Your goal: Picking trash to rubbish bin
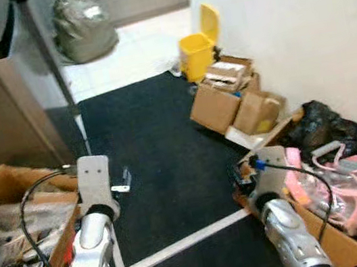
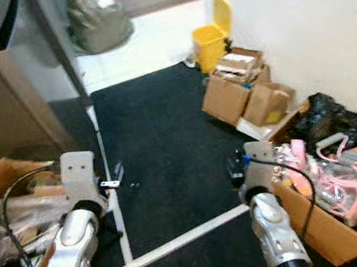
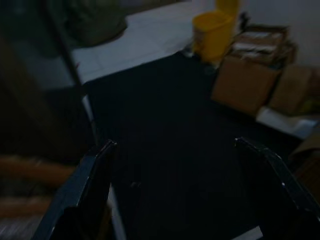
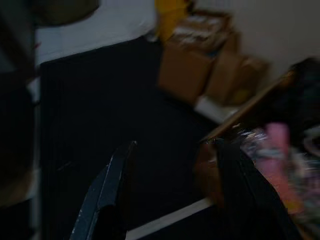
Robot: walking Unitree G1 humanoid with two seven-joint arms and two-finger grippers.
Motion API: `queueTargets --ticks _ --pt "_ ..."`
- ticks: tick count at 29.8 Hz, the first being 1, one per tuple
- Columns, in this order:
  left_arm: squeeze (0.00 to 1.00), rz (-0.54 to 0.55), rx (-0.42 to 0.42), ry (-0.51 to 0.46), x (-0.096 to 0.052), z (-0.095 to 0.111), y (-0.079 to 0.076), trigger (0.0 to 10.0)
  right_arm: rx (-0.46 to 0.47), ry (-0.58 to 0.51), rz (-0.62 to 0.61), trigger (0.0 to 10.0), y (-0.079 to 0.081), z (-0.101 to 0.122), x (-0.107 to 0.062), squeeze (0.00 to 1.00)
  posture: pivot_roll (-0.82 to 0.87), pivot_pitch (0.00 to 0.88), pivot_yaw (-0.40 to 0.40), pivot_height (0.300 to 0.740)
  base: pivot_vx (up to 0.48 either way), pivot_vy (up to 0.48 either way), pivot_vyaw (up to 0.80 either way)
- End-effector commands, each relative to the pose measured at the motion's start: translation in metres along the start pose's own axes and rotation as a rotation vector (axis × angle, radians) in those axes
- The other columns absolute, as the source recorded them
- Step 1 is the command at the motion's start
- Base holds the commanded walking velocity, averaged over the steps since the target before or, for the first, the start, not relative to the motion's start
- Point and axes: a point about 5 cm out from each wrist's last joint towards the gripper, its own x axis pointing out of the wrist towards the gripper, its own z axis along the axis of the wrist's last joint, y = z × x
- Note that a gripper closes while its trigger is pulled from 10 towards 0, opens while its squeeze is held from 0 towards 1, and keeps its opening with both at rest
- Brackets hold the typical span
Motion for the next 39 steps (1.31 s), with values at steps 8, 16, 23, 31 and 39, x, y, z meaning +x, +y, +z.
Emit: queueTargets --ticks 8,16,23,31,39 --pt "0.00 0.010 0.011 0.040 -0.005 -0.011 0.006 10.0 0.023 0.039 0.001 10.0 0.004 -0.010 -0.004 0.00 0.08 0.113 0.024 0.740 0.000 0.000 -0.75" --pt "0.00 0.004 0.011 0.041 -0.005 -0.011 0.004 10.0 0.023 0.041 -0.001 10.0 0.003 -0.011 -0.005 0.00 0.08 0.107 0.027 0.740 0.000 0.000 -0.74" --pt "0.00 0.013 0.019 0.048 -0.004 -0.013 0.008 10.0 0.018 0.043 -0.008 10.0 0.003 -0.012 -0.005 0.00 0.08 0.107 0.027 0.740 0.000 0.000 -0.75" --pt "0.00 0.030 0.017 0.071 -0.005 -0.019 0.011 10.0 0.016 0.058 -0.026 10.0 -0.001 -0.016 -0.007 0.00 0.08 0.113 0.028 0.740 0.000 0.000 -0.75" --pt "0.00 0.037 0.012 0.074 -0.004 -0.020 0.012 10.0 0.012 0.059 -0.032 10.0 -0.003 -0.015 -0.007 0.00 0.07 0.119 0.027 0.740 0.000 0.000 -0.75"
